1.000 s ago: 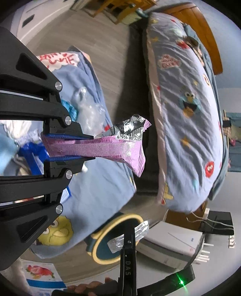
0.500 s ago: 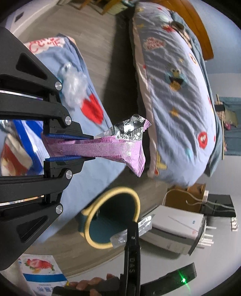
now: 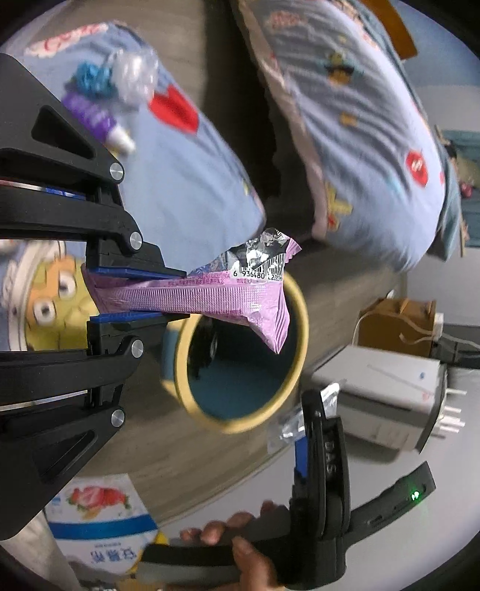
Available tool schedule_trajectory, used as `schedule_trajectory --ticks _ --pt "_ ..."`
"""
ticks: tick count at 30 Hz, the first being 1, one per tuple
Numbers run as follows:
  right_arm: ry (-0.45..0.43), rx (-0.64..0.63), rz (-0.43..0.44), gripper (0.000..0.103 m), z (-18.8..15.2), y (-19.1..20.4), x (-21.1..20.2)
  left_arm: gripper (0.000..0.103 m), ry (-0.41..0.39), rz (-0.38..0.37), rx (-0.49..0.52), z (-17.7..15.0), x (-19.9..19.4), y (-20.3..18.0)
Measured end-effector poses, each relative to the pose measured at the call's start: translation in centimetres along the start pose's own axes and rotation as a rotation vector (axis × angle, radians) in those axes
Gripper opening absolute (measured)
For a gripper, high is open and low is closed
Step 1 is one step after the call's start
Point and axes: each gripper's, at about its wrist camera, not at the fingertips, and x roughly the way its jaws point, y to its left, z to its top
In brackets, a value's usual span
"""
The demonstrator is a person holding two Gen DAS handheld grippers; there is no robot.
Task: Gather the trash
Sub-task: 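Move both items over the bin and open both tools to release them, then move both tools back over the cushion toward the remaining trash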
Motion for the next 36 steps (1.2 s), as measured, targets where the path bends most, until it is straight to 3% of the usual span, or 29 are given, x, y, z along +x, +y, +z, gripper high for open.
schedule_trajectory --ticks 9,15,17,19,22,24,28,36 --pt "0.085 0.166 0.025 0.068 -1.1 -4.9 3.4 0.016 0.085 -0.038 0.022 2.4 6.2 -2.6" --pt "0.089 0.227 0.068 0.068 -1.4 -5.7 4.3 0.016 0.081 -0.029 0.040 4.5 8.9 -3.1" --pt "0.076 0.232 0.079 0.068 -1.3 -5.7 4.3 0.021 0.067 -0.017 0.050 4.9 9.1 -3.3" --pt "0.062 0.241 0.086 0.070 -1.2 -5.8 4.1 0.036 0.055 0.004 0.061 5.6 9.4 -3.5" --pt "0.048 0.250 0.085 0.081 -1.1 -5.9 3.9 0.058 0.030 0.015 0.048 6.2 9.0 -3.3" --pt "0.045 0.252 0.084 0.082 -1.0 -6.0 3.9 0.066 0.015 0.014 0.036 6.4 8.6 -3.0" --pt "0.044 0.261 0.082 0.089 -0.9 -6.0 3.6 0.078 0.013 0.032 0.018 6.0 7.7 -2.6" --pt "0.003 0.217 0.075 0.097 -0.2 -4.1 1.0 0.090 0.000 0.070 -0.035 4.4 4.3 -0.2"
